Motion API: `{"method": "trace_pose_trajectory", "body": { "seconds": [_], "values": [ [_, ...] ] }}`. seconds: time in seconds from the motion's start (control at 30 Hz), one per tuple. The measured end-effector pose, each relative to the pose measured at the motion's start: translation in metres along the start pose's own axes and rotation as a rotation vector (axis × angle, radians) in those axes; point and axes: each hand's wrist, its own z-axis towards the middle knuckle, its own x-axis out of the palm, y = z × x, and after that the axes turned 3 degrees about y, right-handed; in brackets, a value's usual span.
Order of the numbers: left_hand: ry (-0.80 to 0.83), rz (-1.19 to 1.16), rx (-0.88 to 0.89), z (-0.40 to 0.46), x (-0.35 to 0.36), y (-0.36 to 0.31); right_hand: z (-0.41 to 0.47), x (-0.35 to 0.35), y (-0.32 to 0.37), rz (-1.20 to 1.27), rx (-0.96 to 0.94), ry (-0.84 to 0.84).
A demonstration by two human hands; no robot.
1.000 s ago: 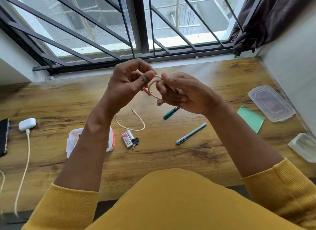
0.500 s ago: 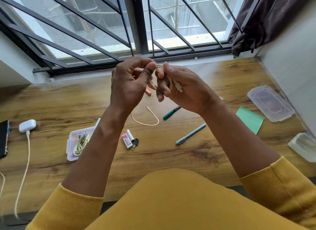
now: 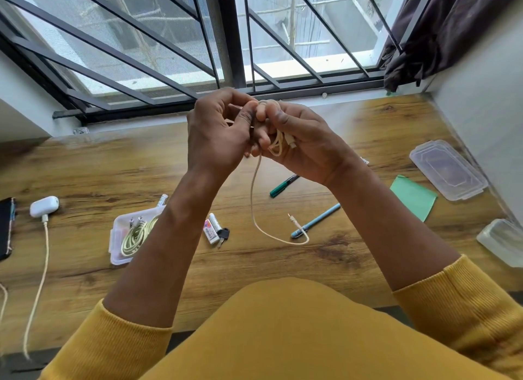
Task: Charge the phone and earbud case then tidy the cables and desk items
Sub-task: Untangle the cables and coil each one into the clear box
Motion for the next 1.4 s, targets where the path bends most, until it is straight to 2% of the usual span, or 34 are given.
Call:
{"method": "trace_pose_trajectory", "body": {
  "seconds": [0.27,0.4,0.43,0.5,0.57,0.73,0.93,1.2,1.4],
  "values": [
    [0.110,-0.008,0.025,0.001,-0.008,0.007,0.002,0.000,0.008,-0.091,0.039,-0.018],
    [0.348,-0.287,0.021,-0.002,-0.012,0.004,0.004,0.003,0.011,-0.079,0.030,-0.096],
    [0.409,-0.278,0.040,-0.003,-0.013,0.004,0.004,0.003,0.012,-0.078,0.036,-0.112],
    [0.478,-0.087,0.117,-0.003,-0.014,0.005,0.003,0.003,0.013,-0.065,0.055,-0.144],
    [0.470,0.101,0.213,-0.006,-0.009,0.006,0.002,0.004,0.014,-0.050,0.065,-0.168],
    [0.338,0.212,0.262,-0.007,-0.001,0.000,0.000,0.004,0.014,-0.059,0.087,-0.193],
    [0.296,0.040,0.218,-0.006,-0.004,-0.002,-0.002,0.005,0.016,-0.066,0.091,-0.135],
    [0.255,-0.015,0.165,-0.009,-0.005,-0.001,-0.001,0.006,0.014,-0.160,0.073,-0.116],
    [0.367,-0.015,0.104,-0.002,-0.004,0.007,-0.003,0.008,0.013,-0.100,0.041,-0.169]
  ]
}}
